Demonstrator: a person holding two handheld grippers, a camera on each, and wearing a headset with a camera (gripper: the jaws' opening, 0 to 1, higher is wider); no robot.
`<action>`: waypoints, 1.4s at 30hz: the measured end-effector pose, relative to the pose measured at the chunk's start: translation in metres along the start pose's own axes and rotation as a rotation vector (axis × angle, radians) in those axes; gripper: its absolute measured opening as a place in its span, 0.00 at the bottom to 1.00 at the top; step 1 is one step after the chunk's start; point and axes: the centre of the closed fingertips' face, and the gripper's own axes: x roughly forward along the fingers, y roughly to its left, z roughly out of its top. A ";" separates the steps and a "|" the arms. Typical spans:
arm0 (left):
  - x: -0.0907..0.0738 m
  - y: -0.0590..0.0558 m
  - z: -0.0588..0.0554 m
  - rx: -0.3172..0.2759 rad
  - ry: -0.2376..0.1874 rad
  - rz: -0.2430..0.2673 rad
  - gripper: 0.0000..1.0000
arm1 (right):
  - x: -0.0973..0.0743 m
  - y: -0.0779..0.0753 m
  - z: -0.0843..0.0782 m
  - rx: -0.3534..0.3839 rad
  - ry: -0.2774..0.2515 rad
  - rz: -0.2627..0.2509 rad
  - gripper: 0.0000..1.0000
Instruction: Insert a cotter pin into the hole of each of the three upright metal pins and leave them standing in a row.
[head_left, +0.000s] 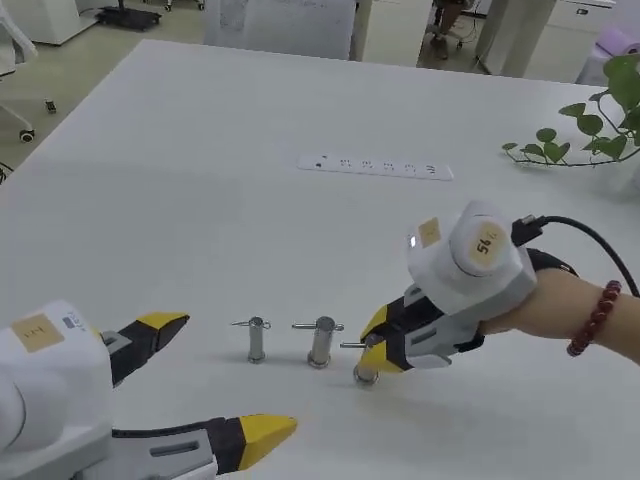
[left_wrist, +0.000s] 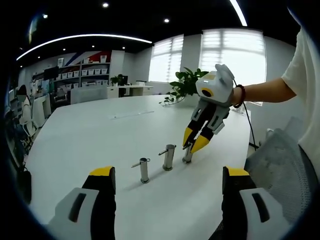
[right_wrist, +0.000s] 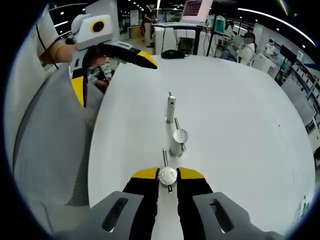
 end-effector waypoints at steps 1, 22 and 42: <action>0.000 0.000 0.000 0.001 0.000 0.002 0.89 | 0.000 -0.002 -0.001 0.003 0.002 -0.002 0.13; 0.001 0.003 -0.003 -0.008 0.008 0.011 0.91 | -0.002 -0.022 -0.019 0.016 0.038 -0.005 0.14; 0.000 0.004 -0.005 0.001 0.024 0.009 0.90 | -0.002 -0.021 -0.021 0.025 0.011 0.019 0.15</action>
